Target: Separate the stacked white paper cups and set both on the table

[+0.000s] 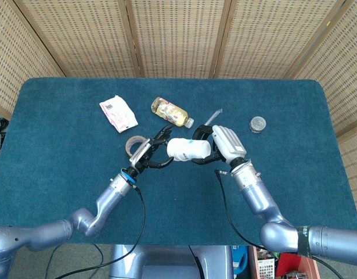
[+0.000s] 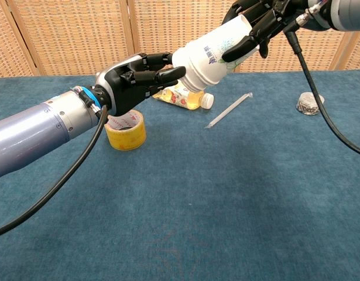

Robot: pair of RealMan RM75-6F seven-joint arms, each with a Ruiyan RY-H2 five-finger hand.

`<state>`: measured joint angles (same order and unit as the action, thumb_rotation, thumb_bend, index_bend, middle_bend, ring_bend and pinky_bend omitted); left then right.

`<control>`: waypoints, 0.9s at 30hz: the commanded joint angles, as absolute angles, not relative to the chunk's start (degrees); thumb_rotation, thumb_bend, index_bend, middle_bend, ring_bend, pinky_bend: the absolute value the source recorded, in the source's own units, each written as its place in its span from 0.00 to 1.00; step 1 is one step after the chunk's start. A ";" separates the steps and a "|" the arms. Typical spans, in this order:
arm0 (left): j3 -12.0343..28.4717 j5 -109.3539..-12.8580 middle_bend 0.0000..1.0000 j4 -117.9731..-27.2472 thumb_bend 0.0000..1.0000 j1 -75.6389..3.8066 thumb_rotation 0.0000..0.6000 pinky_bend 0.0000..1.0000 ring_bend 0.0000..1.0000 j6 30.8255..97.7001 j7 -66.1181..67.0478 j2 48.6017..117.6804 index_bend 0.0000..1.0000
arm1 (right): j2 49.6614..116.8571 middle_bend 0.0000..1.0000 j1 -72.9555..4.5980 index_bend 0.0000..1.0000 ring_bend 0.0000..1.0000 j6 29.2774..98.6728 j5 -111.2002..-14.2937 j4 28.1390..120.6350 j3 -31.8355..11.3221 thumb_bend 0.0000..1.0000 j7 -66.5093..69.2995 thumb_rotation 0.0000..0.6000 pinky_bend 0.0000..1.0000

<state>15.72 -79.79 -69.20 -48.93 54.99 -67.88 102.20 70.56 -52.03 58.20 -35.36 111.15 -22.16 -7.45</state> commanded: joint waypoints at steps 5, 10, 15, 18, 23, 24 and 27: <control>15.92 -79.70 0.00 -69.70 0.38 -48.69 1.00 0.00 0.00 55.14 -67.08 101.90 0.66 | 70.18 0.60 -51.77 0.70 0.45 58.51 -35.66 111.71 -22.00 0.15 -7.67 1.00 0.67; 15.50 -79.35 0.00 -70.12 0.38 -47.84 1.00 0.00 0.00 55.40 -65.91 101.40 0.66 | 69.43 0.60 -51.51 0.70 0.45 58.98 -35.38 111.83 -22.15 0.15 -7.90 1.00 0.67; 14.93 -78.14 0.01 -70.29 0.38 -46.18 1.00 0.00 0.00 55.36 -64.69 100.35 0.66 | 67.87 0.60 -50.97 0.70 0.45 59.72 -35.21 112.26 -22.48 0.15 -8.27 1.00 0.67; 14.94 -77.76 0.01 -70.35 0.38 -45.55 1.00 0.00 0.00 55.43 -64.22 99.85 0.66 | 67.27 0.60 -50.61 0.70 0.45 59.94 -35.25 112.73 -22.61 0.15 -8.11 1.00 0.67; 15.16 -77.82 0.01 -71.05 0.38 -45.11 1.00 0.00 0.00 55.57 -63.78 99.26 0.66 | 66.98 0.60 -50.20 0.70 0.45 59.99 -35.65 113.38 -22.12 0.15 -8.26 1.00 0.67; 15.15 -78.01 0.01 -71.35 0.38 -45.03 1.00 0.00 0.00 55.76 -63.39 99.08 0.66 | 66.95 0.60 -50.12 0.70 0.45 60.08 -35.71 113.49 -21.96 0.15 -8.41 1.00 0.67; 15.10 -78.20 0.01 -72.55 0.38 -44.48 1.00 0.00 0.00 56.39 -61.97 98.15 0.66 | 66.55 0.60 -49.59 0.70 0.45 60.56 -35.88 113.92 -21.82 0.15 -8.31 1.00 0.67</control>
<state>15.12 -78.12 -72.05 -44.76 56.11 -62.52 98.58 66.68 -49.73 60.44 -35.80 113.79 -21.86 -8.36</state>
